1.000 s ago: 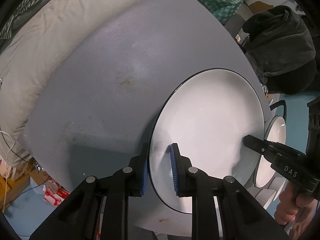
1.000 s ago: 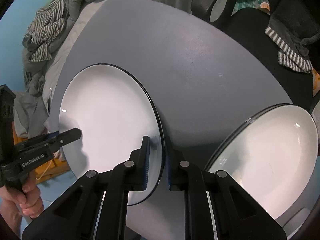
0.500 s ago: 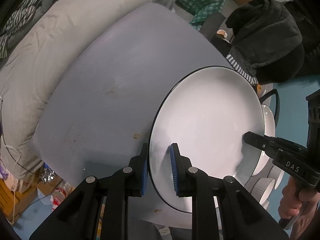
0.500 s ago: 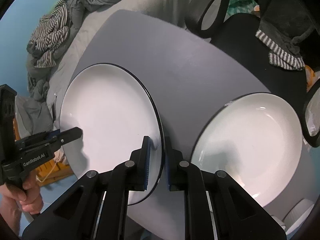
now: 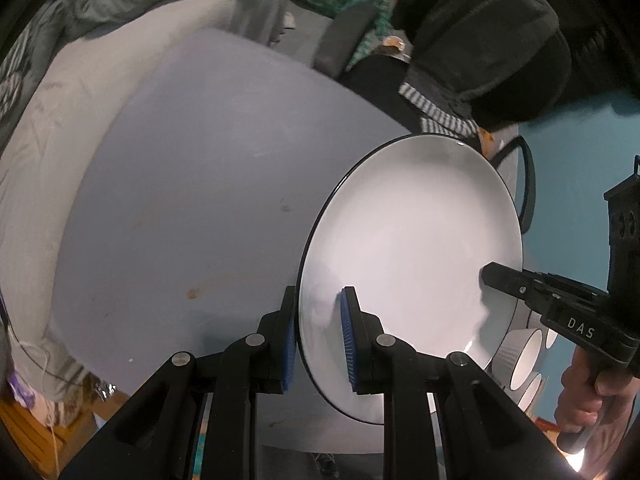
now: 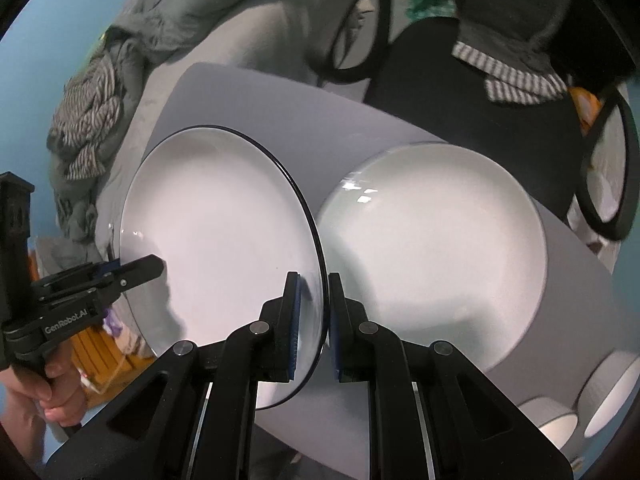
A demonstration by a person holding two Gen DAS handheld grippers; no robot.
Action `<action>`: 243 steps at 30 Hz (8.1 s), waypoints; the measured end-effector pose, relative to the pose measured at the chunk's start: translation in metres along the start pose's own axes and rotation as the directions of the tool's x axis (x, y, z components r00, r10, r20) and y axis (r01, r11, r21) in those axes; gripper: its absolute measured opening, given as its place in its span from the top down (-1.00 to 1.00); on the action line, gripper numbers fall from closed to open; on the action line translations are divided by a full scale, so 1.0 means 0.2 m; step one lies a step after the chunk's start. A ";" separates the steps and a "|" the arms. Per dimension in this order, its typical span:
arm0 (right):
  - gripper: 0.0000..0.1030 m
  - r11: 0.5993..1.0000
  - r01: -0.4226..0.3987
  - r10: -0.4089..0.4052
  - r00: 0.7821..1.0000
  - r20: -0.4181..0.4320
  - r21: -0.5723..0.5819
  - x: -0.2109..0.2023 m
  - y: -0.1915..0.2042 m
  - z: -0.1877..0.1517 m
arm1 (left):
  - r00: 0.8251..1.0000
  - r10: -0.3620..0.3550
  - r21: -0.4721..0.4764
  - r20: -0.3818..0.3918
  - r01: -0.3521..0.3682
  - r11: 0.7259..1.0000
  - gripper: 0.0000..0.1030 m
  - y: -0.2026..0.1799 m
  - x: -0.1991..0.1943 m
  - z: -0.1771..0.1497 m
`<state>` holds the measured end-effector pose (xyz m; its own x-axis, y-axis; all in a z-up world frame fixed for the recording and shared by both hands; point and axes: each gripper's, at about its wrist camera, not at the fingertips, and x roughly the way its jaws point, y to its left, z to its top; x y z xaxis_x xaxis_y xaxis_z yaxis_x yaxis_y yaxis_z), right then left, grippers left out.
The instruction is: Organize plates and bowls
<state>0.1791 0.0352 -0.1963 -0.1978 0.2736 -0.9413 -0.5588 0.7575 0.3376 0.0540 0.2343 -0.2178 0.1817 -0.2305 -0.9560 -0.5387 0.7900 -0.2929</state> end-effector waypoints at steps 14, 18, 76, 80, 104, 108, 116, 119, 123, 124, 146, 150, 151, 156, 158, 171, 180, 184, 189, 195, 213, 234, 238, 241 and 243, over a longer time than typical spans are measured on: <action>0.75 0.982 0.014 -0.026 0.998 0.060 0.186 -0.15 -0.41 -0.09 | 0.997 0.011 0.189 -0.073 0.003 0.982 0.62 -0.45 0.18 0.13; 0.74 0.977 0.020 -0.034 0.998 0.061 0.214 -0.15 -0.48 -0.11 | 0.995 0.024 0.214 -0.093 -0.003 0.977 0.62 -0.53 0.24 0.15; -0.02 0.942 0.202 -0.163 0.974 -0.160 0.269 -0.10 -0.51 -0.04 | 0.983 0.126 0.272 -0.136 -0.085 0.959 0.54 -0.59 0.25 0.10; -0.08 0.943 0.218 -0.189 0.973 -0.136 0.252 -0.14 -0.46 -0.07 | 0.989 0.114 0.270 -0.098 -0.084 0.959 0.40 -0.58 0.17 0.05; -0.32 0.906 0.351 -0.382 0.919 0.101 0.236 -0.54 -0.25 -0.47 | 0.996 0.061 0.363 0.064 -0.080 0.928 -0.27 -0.71 -0.24 -0.33; -0.32 0.901 0.347 -0.387 0.914 0.123 0.259 -0.60 -0.24 -0.54 | 0.997 0.046 0.388 0.066 -0.068 0.919 -0.27 -0.73 -0.26 -0.39; -0.32 0.884 0.358 -0.414 0.899 0.144 0.302 -0.68 -0.25 -0.70 | 0.998 0.022 0.432 0.057 -0.045 0.901 -0.27 -0.79 -0.29 -0.50; -0.32 0.874 0.364 -0.423 0.895 0.138 0.321 -0.71 -0.26 -0.77 | 0.999 0.013 0.453 0.050 -0.034 0.891 -0.27 -0.82 -0.30 -0.55; -0.32 0.861 0.371 -0.436 0.890 0.132 0.348 -0.73 -0.29 -0.85 | 0.999 0.000 0.477 0.038 -0.018 0.879 -0.27 -0.88 -0.31 -0.61; -0.32 0.859 0.368 -0.436 0.890 0.133 0.356 -0.74 -0.30 -0.87 | 0.999 -0.002 0.481 0.036 -0.016 0.877 -0.27 -0.88 -0.31 -0.61; -0.33 0.801 0.325 -0.416 0.906 0.076 0.502 -0.73 -0.74 -1.17 | 0.996 0.055 0.575 -0.072 -0.004 0.818 -0.28 -1.25 0.00 -0.71; -0.33 0.809 0.307 -0.394 0.916 0.075 0.501 -0.70 -0.87 -1.18 | 0.994 0.060 0.568 -0.089 0.001 0.823 -0.32 -1.34 0.10 -0.69; -0.33 0.811 0.308 -0.392 0.917 0.072 0.497 -0.69 -0.89 -1.18 | 0.994 0.062 0.564 -0.093 0.002 0.826 -0.33 -1.35 0.12 -0.69; -0.33 0.829 0.290 -0.357 0.932 0.055 0.478 -0.62 -1.01 -1.16 | 0.988 0.064 0.519 -0.140 0.018 0.854 -0.33 -1.42 0.29 -0.67; -0.33 0.834 0.287 -0.350 0.935 0.049 0.472 -0.59 -1.05 -1.15 | 0.987 0.064 0.505 -0.151 0.022 0.863 -0.33 -1.44 0.33 -0.67; -0.33 0.865 0.244 -0.281 0.960 0.020 0.438 -0.39 -1.17 -1.06 | 0.979 0.064 0.444 -0.193 0.029 0.895 -0.33 -1.52 0.54 -0.67; -0.33 0.883 0.236 -0.261 0.965 0.007 0.405 -0.33 -1.19 -1.02 | 0.973 0.091 0.449 -0.214 0.015 0.893 -0.33 -1.55 0.65 -0.67; -0.25 0.889 0.227 -0.250 0.968 0.006 0.398 -0.31 -1.21 -0.99 | 0.968 0.098 0.447 -0.233 0.017 0.894 -0.12 -1.56 0.68 -0.66; -0.02 0.892 0.220 -0.236 0.972 -0.006 0.396 -0.28 -1.22 -0.97 | 0.968 0.100 0.444 -0.232 0.014 0.896 0.03 -1.57 0.70 -0.63; 0.40 0.898 0.196 -0.201 0.979 -0.030 0.395 -0.25 -1.24 -0.95 | 0.957 0.098 0.450 -0.271 0.036 0.892 0.49 -1.54 0.71 -0.66; 0.83 0.924 0.178 -0.168 0.984 -0.058 0.340 -0.20 -1.19 -0.86 | 0.958 0.091 0.437 -0.272 0.039 0.899 0.87 -1.53 0.69 -0.64; 0.87 0.930 0.145 -0.135 0.989 -0.055 0.336 -0.27 -1.08 -0.80 | 0.956 0.145 0.482 -0.257 -0.004 0.876 0.87 -1.51 0.54 -0.56; 0.87 0.925 0.150 -0.142 0.989 -0.048 0.350 -0.35 -1.08 -0.81 | 0.960 0.142 0.513 -0.243 0.003 0.858 0.86 -1.65 0.50 -0.64; 0.87 0.921 0.148 -0.143 0.989 -0.040 0.361 -0.42 -1.10 -0.80 | 0.963 0.139 0.538 -0.232 0.008 0.843 0.86 -1.69 0.46 -0.64; 0.87 0.919 0.147 -0.145 0.989 -0.035 0.365 -0.46 -1.11 -0.81 | 0.965 0.137 0.551 -0.225 0.010 0.834 0.86 -1.72 0.45 -0.64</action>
<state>0.1918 -0.2543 -0.1845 -0.1428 0.1404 -0.9797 -0.2484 0.9531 0.1728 0.1501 -0.1308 -0.2053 -0.0840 -0.2418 -0.9667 0.0058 0.9700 -0.2431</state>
